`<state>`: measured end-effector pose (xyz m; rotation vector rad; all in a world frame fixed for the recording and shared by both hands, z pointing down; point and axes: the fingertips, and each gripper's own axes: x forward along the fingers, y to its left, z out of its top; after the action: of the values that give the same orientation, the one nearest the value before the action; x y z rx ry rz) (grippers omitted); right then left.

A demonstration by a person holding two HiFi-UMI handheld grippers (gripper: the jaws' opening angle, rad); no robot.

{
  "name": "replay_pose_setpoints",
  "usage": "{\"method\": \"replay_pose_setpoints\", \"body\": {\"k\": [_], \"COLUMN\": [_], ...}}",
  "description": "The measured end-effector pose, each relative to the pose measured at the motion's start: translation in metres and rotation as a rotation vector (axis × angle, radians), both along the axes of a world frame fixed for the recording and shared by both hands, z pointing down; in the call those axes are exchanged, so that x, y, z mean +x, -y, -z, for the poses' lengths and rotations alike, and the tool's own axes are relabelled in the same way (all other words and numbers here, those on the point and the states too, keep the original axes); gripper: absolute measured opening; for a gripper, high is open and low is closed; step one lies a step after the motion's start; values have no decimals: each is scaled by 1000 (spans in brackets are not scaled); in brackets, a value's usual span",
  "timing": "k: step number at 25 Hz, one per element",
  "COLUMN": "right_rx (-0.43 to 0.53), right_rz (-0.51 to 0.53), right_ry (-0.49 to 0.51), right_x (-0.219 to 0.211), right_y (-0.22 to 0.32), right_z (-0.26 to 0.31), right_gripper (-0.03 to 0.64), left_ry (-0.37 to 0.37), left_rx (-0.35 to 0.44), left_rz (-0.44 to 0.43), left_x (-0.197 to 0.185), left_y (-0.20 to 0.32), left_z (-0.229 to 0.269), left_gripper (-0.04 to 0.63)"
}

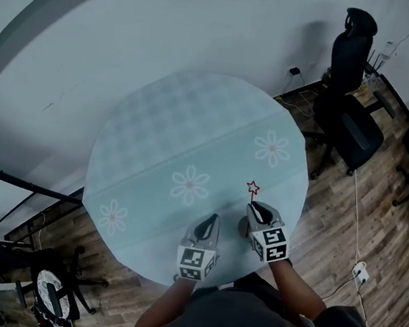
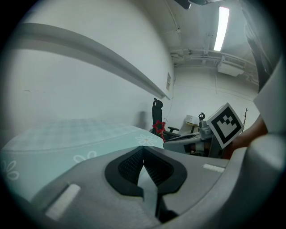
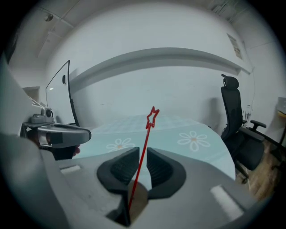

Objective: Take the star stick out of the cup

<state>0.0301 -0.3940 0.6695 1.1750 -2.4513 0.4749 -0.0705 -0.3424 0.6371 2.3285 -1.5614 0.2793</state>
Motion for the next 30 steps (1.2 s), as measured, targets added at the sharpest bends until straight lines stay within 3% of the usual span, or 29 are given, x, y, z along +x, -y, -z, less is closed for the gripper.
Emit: {"method": "replay_pose_setpoints", "body": {"k": [9,21,26,30], "right_rx": [-4,65,140,273], "right_rz": [-19,-62,-67,-37], "right_ry": [3,55,78,62], "right_x": [2,7,3,0], "right_y": [-1,-4,-8,-17], "right_z": [1,36,65,108], "right_gripper": [31,21,21,21], "left_ry": [3,4,-2,3], "left_rx": [-2,-11,3,39], "left_rz": [-12,-20,-23,-3], "left_x": [4,5,2,-1], "left_y": [-3,-14,-18,-17], "left_z": [0,0,6,17], "left_gripper": [5,5,5,5]}}
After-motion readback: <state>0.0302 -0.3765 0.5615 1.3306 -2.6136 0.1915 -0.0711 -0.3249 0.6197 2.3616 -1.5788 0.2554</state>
